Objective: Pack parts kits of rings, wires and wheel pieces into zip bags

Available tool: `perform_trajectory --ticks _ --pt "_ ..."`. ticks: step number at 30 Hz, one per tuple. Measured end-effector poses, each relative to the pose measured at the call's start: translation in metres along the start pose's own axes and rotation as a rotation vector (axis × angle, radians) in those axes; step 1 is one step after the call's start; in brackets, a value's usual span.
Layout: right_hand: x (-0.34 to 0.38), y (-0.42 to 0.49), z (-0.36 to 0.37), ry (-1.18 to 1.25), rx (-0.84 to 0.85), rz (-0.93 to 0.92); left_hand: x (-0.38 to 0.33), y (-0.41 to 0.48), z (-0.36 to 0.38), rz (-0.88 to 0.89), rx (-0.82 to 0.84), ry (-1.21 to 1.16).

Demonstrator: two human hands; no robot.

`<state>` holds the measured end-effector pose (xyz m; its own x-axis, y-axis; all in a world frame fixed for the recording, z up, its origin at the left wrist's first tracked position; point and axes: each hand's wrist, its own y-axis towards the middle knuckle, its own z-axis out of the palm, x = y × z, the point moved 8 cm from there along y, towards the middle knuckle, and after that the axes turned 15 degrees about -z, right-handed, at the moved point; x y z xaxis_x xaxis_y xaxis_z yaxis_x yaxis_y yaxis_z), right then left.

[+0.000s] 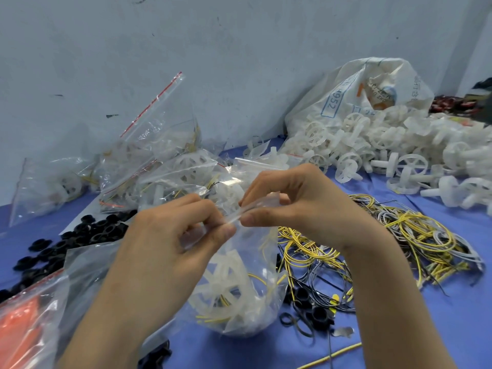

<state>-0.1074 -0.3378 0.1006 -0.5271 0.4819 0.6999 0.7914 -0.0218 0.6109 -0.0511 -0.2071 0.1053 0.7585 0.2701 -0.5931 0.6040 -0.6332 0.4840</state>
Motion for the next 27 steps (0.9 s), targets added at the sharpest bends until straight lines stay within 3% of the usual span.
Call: perform_trajectory --ticks 14,27 --pt "-0.009 0.002 -0.002 0.061 -0.068 -0.066 0.007 0.000 -0.007 -0.050 -0.019 -0.058" --pt "-0.041 -0.016 -0.039 0.144 -0.186 -0.096 0.036 -0.007 -0.031 -0.236 -0.027 -0.164"
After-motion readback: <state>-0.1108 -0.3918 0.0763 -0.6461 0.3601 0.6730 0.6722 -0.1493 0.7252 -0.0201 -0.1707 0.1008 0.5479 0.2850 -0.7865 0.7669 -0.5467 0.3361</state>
